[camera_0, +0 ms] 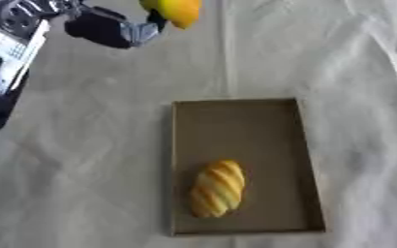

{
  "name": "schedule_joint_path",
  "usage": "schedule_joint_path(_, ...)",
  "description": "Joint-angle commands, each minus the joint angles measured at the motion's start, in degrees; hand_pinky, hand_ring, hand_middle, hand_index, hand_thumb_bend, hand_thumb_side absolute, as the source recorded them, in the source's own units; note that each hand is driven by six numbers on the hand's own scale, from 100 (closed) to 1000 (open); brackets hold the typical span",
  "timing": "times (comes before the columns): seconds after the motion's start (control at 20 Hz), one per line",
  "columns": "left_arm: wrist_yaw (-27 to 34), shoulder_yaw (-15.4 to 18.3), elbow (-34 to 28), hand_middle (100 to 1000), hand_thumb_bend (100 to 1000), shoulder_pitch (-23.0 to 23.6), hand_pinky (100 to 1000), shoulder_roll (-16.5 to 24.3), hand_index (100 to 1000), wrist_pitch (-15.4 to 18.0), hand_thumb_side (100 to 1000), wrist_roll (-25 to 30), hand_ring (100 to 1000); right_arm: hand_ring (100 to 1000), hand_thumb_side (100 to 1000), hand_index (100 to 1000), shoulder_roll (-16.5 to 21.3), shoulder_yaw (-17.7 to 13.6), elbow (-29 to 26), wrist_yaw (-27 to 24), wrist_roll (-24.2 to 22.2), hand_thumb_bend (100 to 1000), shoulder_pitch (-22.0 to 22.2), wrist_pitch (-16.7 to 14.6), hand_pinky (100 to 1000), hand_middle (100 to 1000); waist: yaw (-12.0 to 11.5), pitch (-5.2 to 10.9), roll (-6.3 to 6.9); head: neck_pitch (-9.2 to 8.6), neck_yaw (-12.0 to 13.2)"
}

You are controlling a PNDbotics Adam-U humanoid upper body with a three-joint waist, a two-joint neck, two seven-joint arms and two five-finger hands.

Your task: Pick up objects on the table and place them in the box.

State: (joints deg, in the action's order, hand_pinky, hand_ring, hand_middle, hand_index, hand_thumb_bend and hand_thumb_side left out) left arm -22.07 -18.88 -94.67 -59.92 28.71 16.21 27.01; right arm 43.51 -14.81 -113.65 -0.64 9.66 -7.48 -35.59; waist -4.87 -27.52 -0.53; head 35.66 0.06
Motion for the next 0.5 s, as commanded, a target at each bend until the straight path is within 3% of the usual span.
schedule_joint_path(0.05,0.3,-2.0,-4.0,662,100,0.2,790,-2.0,704,-0.5,245,3.0,861,731,239,877,1.4,-0.9,-0.9,-0.6,0.2,100,0.1,0.0,955,762,-0.1,1.86,-0.15,-0.54,-0.2)
schedule_joint_path(0.5,-5.2,-4.6,2.3,668,100,4.2,791,-8.3,708,-1.6,303,7.0,887,731,226,877,1.2,-0.7,-0.9,-0.7,0.0,100,-0.2,-0.9,953,762,0.0,1.69,-0.39,-0.79,-0.2)
